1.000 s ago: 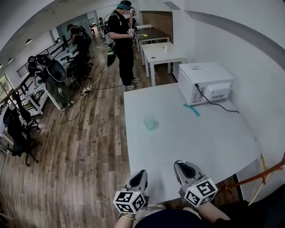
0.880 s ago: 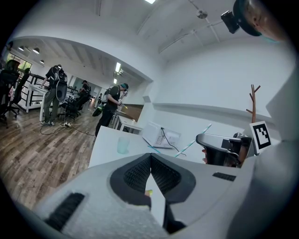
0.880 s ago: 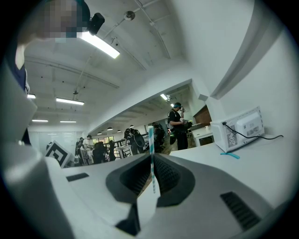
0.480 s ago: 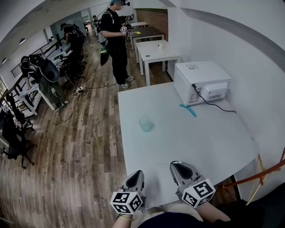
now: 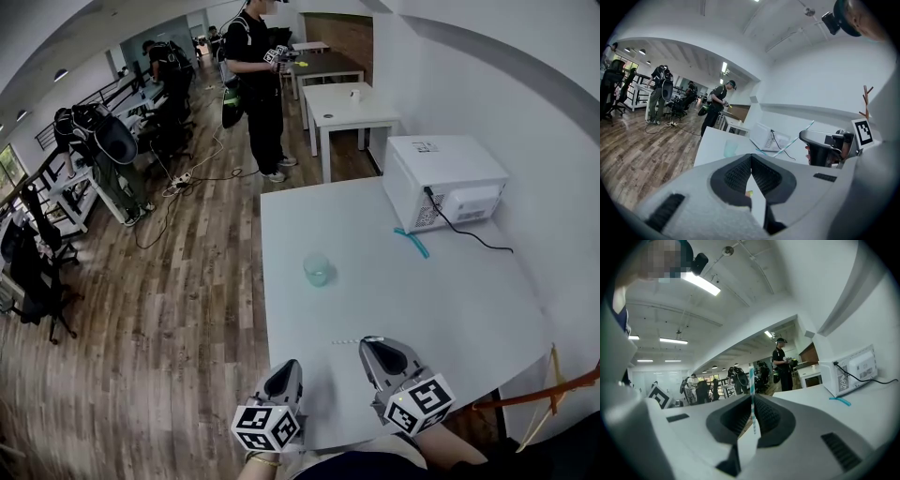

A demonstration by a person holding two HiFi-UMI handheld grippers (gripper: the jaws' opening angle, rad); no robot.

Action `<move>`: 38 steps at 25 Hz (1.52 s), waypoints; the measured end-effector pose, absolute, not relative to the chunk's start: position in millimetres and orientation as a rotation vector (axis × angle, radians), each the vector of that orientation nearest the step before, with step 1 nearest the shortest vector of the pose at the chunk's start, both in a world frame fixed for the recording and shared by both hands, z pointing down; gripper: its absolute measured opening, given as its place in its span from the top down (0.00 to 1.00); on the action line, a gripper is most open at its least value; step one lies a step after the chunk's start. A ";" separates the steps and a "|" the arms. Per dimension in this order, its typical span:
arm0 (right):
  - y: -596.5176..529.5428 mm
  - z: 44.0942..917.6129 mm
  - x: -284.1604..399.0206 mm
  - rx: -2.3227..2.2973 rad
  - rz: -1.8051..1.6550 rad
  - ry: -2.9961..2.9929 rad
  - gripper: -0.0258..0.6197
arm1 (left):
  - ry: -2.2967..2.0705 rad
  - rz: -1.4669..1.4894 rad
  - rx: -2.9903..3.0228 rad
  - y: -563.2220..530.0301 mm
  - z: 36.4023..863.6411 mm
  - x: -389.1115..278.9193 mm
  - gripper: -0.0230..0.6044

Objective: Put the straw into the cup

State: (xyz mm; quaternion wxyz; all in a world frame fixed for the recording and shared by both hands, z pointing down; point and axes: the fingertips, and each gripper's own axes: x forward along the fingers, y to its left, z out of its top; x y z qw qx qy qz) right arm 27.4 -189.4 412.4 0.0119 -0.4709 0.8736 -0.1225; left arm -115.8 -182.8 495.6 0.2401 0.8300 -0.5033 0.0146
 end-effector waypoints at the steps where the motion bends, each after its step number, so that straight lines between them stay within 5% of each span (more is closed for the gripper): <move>1: -193.6 412.7 26.3 -1.464 -0.383 2.728 0.90 | -1.382 0.041 2.268 -185.5 496.5 -117.4 0.93; 38: -395.7 456.3 8.3 -1.432 -0.416 2.753 0.90 | -1.450 0.094 2.137 -313.4 568.0 -126.7 0.93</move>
